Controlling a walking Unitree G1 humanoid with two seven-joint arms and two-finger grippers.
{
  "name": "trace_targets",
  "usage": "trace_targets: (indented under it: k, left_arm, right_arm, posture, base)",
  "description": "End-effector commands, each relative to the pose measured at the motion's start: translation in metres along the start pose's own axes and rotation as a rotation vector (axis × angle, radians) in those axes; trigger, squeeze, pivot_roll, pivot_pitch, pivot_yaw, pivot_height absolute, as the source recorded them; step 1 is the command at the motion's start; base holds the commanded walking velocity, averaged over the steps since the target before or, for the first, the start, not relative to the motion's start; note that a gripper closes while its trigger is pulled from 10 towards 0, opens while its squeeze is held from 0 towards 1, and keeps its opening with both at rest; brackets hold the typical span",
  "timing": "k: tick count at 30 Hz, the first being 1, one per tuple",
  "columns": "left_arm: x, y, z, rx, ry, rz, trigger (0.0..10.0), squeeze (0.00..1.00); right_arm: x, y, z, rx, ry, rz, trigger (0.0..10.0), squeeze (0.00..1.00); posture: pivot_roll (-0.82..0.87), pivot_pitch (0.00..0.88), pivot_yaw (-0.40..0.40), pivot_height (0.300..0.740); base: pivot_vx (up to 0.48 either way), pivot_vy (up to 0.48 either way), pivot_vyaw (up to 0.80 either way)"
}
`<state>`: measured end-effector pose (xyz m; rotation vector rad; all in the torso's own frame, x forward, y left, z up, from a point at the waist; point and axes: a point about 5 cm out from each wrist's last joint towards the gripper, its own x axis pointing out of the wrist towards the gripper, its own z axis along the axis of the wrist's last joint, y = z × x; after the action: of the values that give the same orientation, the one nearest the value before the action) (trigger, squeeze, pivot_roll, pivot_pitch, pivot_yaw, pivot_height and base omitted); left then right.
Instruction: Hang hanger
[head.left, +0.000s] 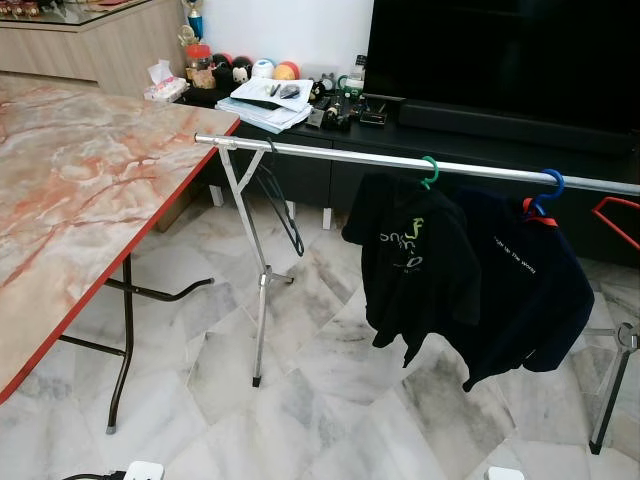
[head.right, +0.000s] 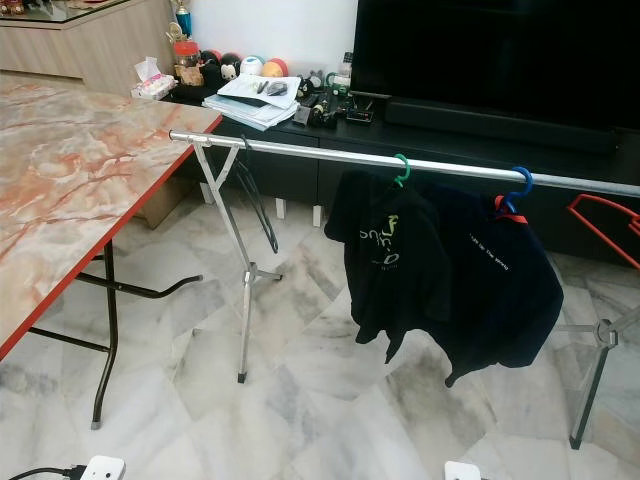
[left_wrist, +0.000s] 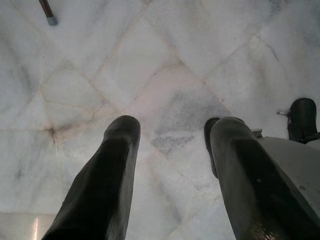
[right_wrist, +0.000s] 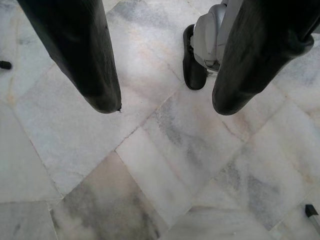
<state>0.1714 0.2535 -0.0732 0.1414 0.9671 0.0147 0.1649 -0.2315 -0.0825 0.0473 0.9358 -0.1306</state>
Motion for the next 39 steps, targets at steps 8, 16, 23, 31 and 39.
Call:
trace_targets:
  k: [8,16,23,31,39]
  left_arm:
    - [-0.001,-0.001,-0.007,-0.011,0.022,-0.002,10.0,0.0]
    - [0.0,-0.008,-0.001,-0.144,-0.063,0.049,10.0,0.0]
    - [0.001,-0.008,-0.001,-0.145,-0.065,0.049,10.0,0.0]
    - [0.001,-0.009,-0.001,-0.145,-0.068,0.051,10.0,0.0]
    - [0.001,-0.01,-0.001,-0.147,-0.066,0.051,10.0,0.0]
  right_arm:
    - [-0.002,-0.002,-0.007,-0.006,0.02,-0.009,10.0,0.0]
    - [0.003,0.023,0.005,-0.021,-0.048,0.029,10.0,0.0]
    - [0.003,0.024,0.005,-0.02,-0.049,0.03,10.0,0.0]
    - [0.003,0.024,0.005,-0.022,-0.048,0.028,10.0,0.0]
    - [0.003,0.024,0.005,-0.017,-0.051,0.03,10.0,0.0]
  posture:
    - [0.0,0.053,0.005,0.74]
    - [-0.02,0.078,-0.002,0.74]
    - [-0.02,0.081,-0.002,0.74]
    - [-0.02,0.084,-0.002,0.74]
    - [-0.02,0.087,-0.002,0.74]
  base:
    - [0.0,0.0,0.0]
    - [0.0,0.0,0.0]
    - [0.0,0.0,0.0]
    - [0.0,0.0,0.0]
    - [0.0,0.0,0.0]
